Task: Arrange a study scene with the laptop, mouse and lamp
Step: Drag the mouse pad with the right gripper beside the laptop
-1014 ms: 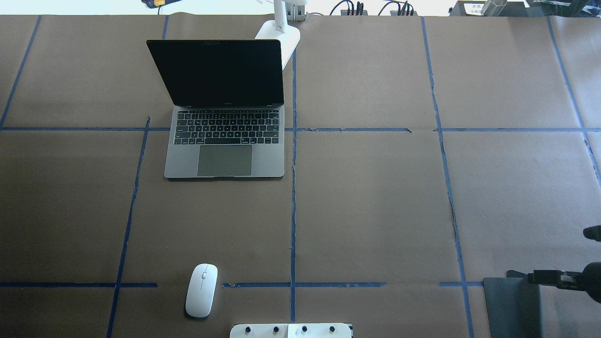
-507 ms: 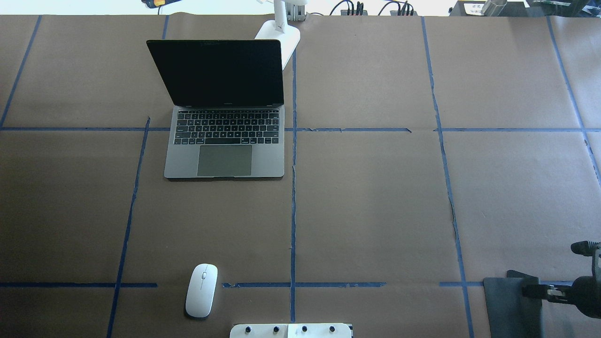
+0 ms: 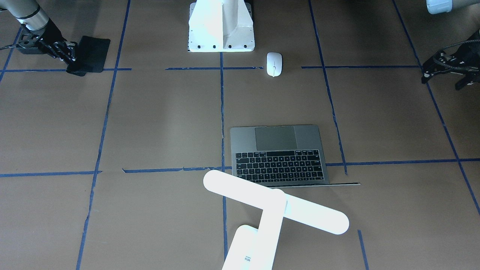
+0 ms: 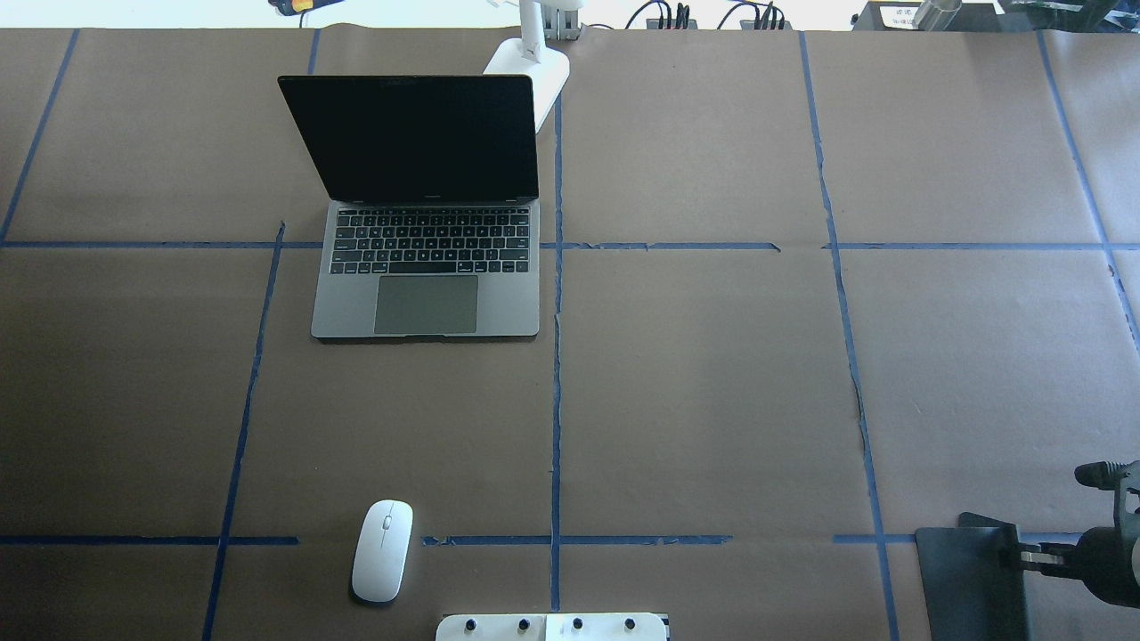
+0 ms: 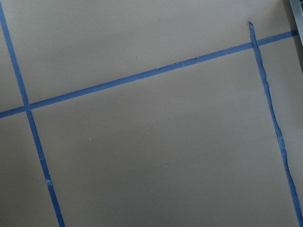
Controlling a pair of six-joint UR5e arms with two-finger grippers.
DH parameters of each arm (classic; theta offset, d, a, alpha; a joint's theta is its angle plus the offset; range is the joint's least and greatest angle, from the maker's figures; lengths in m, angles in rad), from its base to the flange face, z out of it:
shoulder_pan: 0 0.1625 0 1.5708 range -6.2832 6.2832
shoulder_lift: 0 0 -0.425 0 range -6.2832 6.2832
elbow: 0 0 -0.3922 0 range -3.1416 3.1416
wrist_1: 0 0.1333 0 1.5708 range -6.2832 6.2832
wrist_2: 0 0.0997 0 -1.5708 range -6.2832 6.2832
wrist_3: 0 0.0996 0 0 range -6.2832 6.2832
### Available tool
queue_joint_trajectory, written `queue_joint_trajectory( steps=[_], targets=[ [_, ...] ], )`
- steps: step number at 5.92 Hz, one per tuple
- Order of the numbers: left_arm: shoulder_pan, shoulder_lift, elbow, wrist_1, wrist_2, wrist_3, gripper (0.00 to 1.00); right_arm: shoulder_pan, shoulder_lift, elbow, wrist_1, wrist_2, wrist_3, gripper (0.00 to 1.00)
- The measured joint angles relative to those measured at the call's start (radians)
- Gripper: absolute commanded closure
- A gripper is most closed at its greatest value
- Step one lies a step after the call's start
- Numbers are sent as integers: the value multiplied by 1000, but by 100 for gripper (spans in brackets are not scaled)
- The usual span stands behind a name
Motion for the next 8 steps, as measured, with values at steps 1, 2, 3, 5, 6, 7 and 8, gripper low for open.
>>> queue_joint_trajectory(
  steps=[1,2,3,5,6,7,8],
  targets=[
    [0,1,-2,1,0,-1,0,1,2,19,1,0,7,100],
    [0,1,-4,1,-1,-1,0,25,12,48,2,18,17,100],
    [0,1,-4,2,-8,-2,0,97,62,69,0,84,20,100],
    [0,1,-5,2,-28,-3,0,282,269,46,-86,247,18,100],
    [0,3,-6,1,-35,-2,0,353,435,5,-208,287,14,100],
    [-1,5,-6,1,-37,-1,0,416,622,-61,-338,310,11,100],
    [-1,6,-6,0,-38,-1,0,476,805,-164,-430,329,9,100]
  ],
)
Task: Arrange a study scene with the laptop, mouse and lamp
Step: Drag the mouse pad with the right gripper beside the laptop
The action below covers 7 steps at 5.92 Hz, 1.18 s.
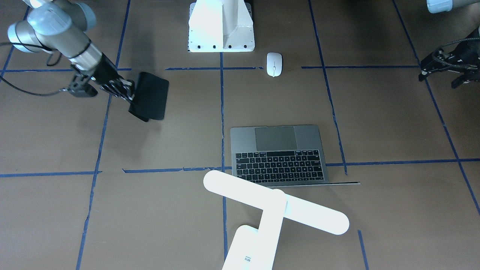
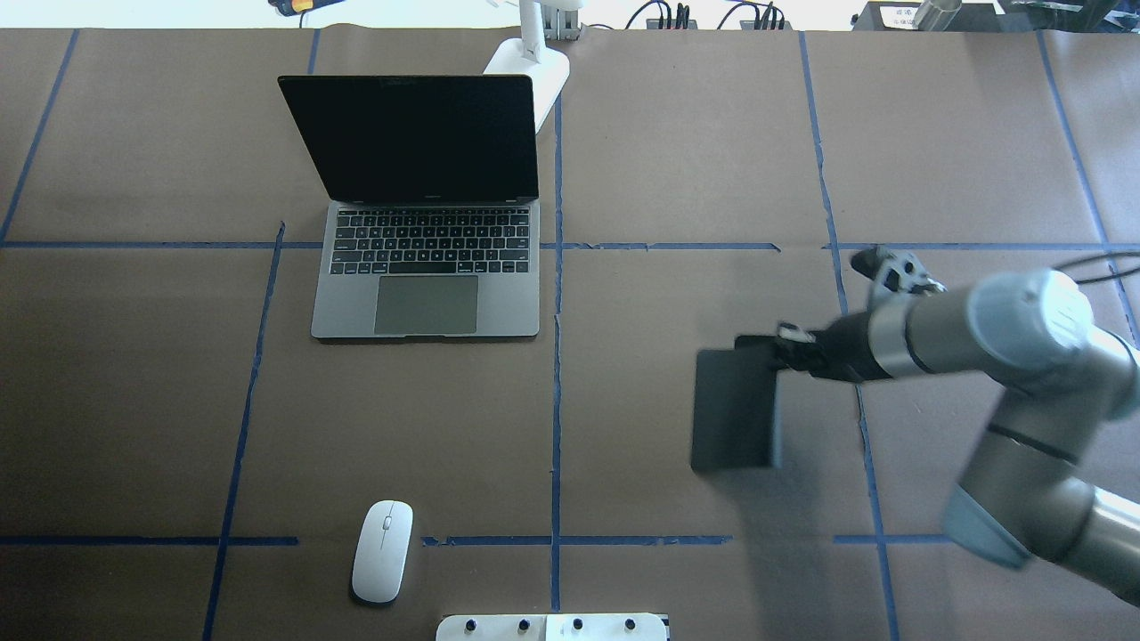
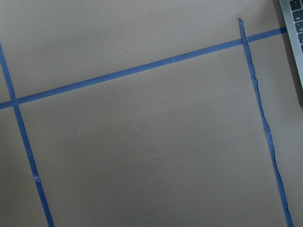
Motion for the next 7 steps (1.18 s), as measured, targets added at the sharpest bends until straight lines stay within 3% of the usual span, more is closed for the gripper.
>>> queue_joint_trajectory(
  steps=[2,4,5,6,7],
  targets=[
    [0,0,-5,0,-1,0,0,75,315,-304,-48,15,-37,100],
    [0,-1,-6,0,-2,-1,0,103,525,-548,-49,4,-122,100],
    [0,-1,-6,0,-2,-1,0,107,568,-594,-48,-4,-158,87],
    [1,-2,-6,0,-4,-2,0,106,586,-607,-47,-7,-173,1],
    [2,-4,-6,0,-10,-2,0,101,593,-609,-50,-9,-197,0]
  ],
)
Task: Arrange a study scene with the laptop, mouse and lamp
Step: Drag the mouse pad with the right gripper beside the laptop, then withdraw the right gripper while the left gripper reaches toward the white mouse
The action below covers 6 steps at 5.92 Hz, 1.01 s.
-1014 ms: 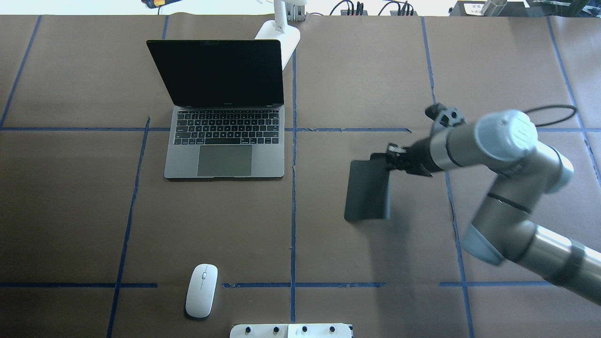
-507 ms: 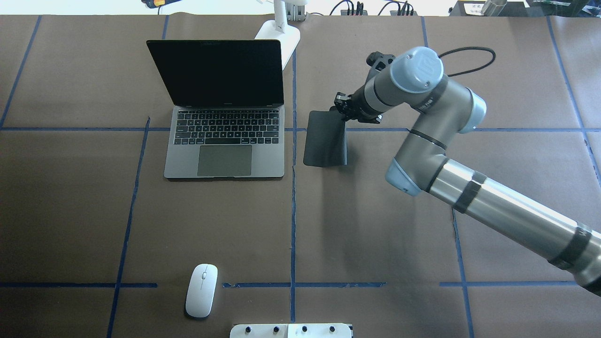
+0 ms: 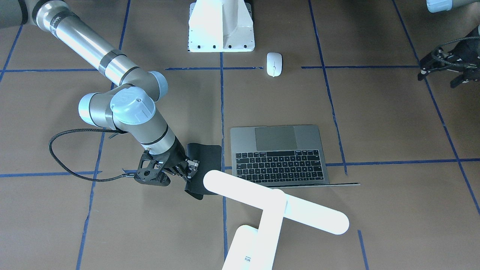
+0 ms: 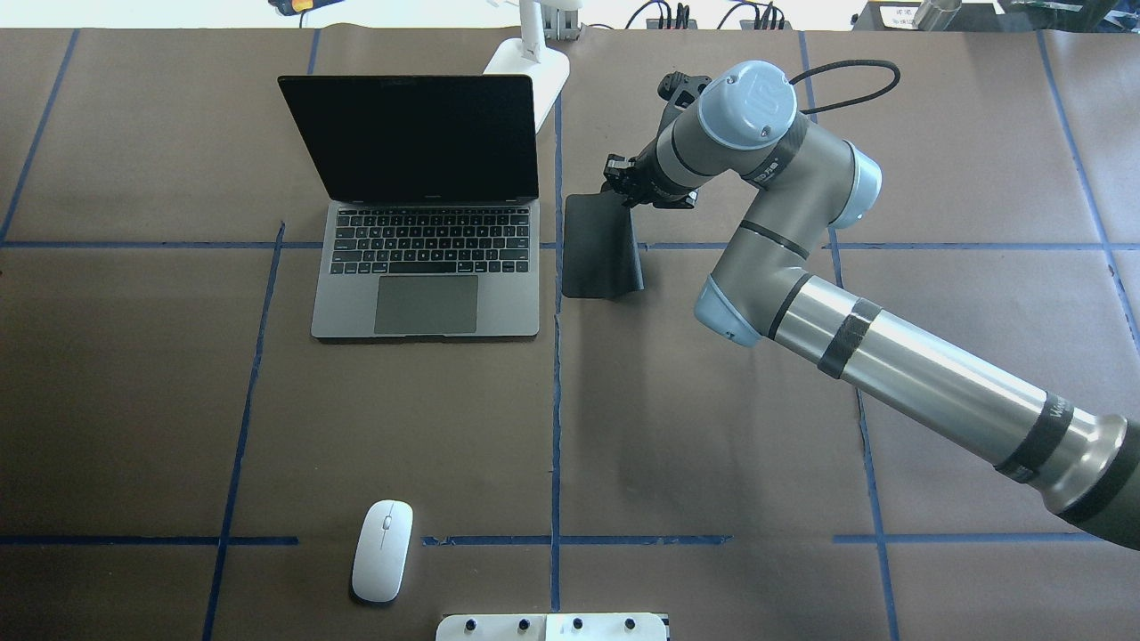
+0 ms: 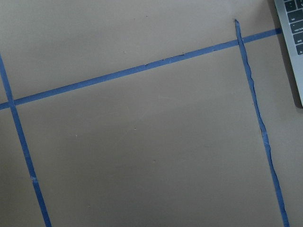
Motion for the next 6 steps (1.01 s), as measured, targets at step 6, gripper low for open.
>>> queue_joint_trajectory(
  steps=[6],
  targets=[
    [206,-54,-46,-227,82,-358,0,207,-217,240,-385,188,-591,0]
  ],
)
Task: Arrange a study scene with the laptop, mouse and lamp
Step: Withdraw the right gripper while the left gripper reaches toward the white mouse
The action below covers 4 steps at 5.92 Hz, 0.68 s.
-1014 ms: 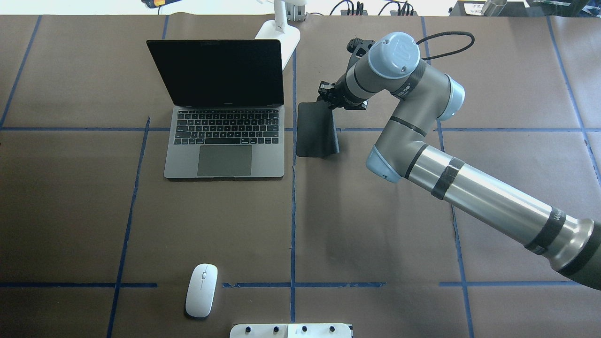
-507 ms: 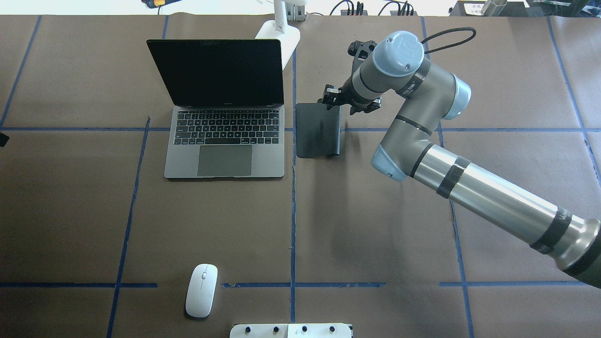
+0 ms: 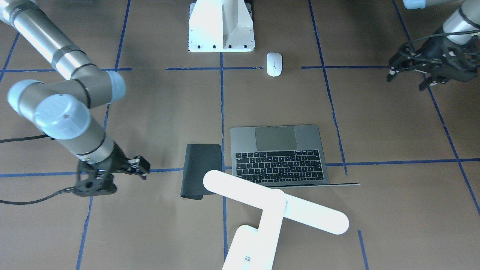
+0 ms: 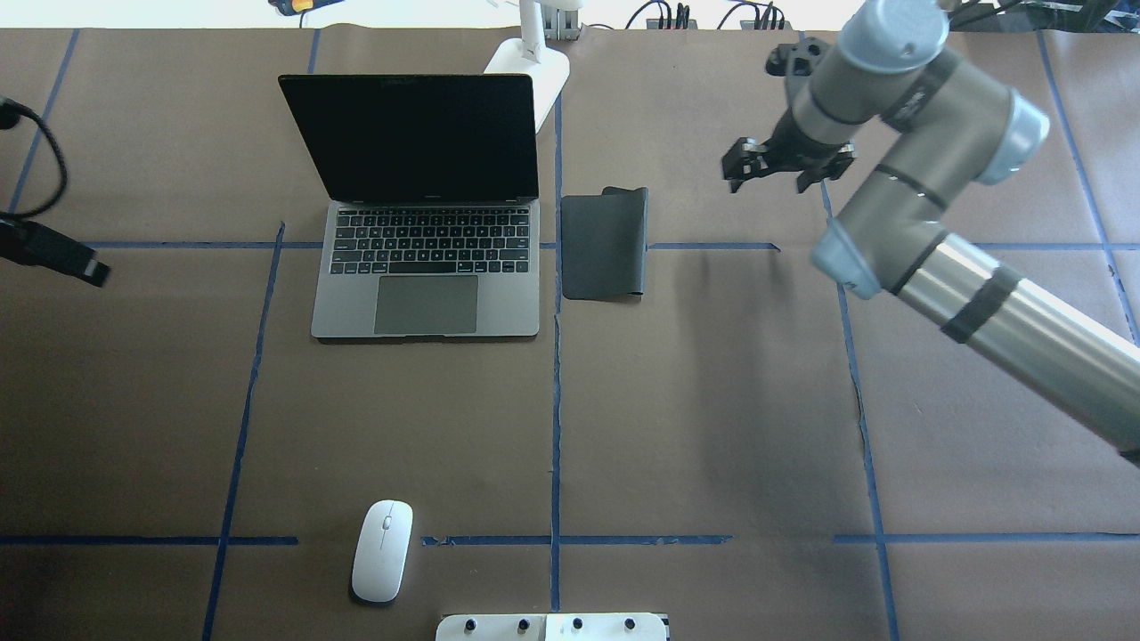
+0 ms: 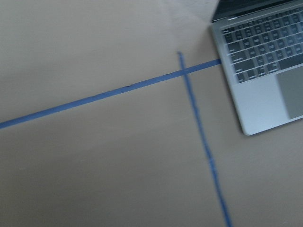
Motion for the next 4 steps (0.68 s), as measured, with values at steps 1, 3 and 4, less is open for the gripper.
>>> queue_joint_trajectory(
  steps=[1,3,4],
  targets=[
    [118,-1,-1,-97,90,-165,0,64,-96,98,-79,32,-146,0],
    [396,-10,-36,-168,325,-443,0,227,-330,291,-219,86,-506,0],
    [532,-16,-52,-172,432,-541,0,329,-445,347,-259,116,-704,0]
  ],
)
